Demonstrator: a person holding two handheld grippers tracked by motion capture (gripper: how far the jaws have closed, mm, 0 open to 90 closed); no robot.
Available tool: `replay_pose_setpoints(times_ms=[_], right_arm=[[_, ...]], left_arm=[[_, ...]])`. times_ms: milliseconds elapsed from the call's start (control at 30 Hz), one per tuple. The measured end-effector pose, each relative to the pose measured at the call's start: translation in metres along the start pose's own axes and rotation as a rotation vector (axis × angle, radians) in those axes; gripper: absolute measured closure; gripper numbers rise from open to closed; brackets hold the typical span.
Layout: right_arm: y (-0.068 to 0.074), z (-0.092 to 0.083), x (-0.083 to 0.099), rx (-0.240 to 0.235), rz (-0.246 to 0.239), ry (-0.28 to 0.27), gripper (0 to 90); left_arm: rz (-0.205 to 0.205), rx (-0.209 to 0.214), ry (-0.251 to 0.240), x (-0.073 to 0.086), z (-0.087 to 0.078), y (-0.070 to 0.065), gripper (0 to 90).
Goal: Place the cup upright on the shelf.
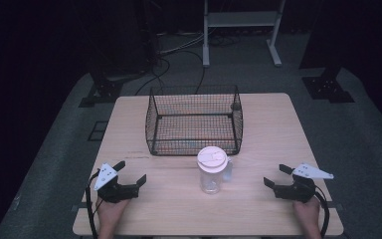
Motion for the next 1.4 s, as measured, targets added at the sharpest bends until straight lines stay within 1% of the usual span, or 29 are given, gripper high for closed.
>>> replay_pose_setpoints(times_ms=[233,367,567,633,767,867,1067,1167,1200,1267,1300,1333,1400], right_arm=[[0.0,0.0,0.0,-0.002,-0.008,-0.001,12.8],[0.002,0.0,0.0,-0.004,-0.014,0.005,12.9],[0.002,0.0,0.0,-0.002,-0.014,0.007,12.9],[0.002,0.0,0.0,-0.003,-0.017,0.008,12.9],[0.002,0.0,0.0,-0.003,-0.018,0.008,12.8],[0.002,0.0,0.0,-0.004,-0.02,0.008,12.9],[0.003,0.0,0.0,-0.005,-0.022,0.009,12.9],[0.003,0.0,0.001,-0.004,-0.024,0.01,12.9],[0.003,0.001,0.001,-0.004,-0.025,0.011,12.9],[0.003,0.001,0.001,-0.005,-0.024,0.013,12.9],[0.003,0.001,0.001,-0.006,-0.028,0.015,12.9],[0.003,0.001,0.001,-0.006,-0.028,0.015,12.9],[0.004,0.001,0.001,-0.006,-0.031,0.017,12.9]], left_arm=[[0.005,0.014,-0.001,0.0,0.0,-0.003,0.7],[0.02,0.021,0.0,0.0,0.0,-0.005,0.7],[0.02,0.039,-0.005,-0.001,-0.001,-0.01,0.7],[0.019,0.052,-0.01,-0.002,0.0,-0.012,0.7],[0.02,0.06,-0.013,-0.004,0.0,-0.015,0.7],[0.033,0.068,-0.025,-0.007,0.0,-0.019,0.7],[0.051,0.082,-0.028,-0.011,0.001,-0.025,0.7],[0.059,0.1,-0.029,-0.014,0.002,-0.03,0.7],[0.072,0.109,-0.028,-0.017,0.003,-0.033,0.7],[0.078,0.115,-0.024,-0.018,0.004,-0.035,0.7],[0.096,0.127,-0.02,-0.022,0.006,-0.039,0.7],[0.096,0.127,-0.02,-0.022,0.006,-0.039,0.7],[0.118,0.14,-0.012,-0.025,0.008,-0.043,0.7]])
Point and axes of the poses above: each handheld gripper's, and its own axes: z roughly forward along the jaws, x roughly out of its underside, y roughly to its left, the point moved 5 cm from there along z, roughly forward along the jaws, and after that the axes turned 2 degrees about z, right-handed, at the moved point
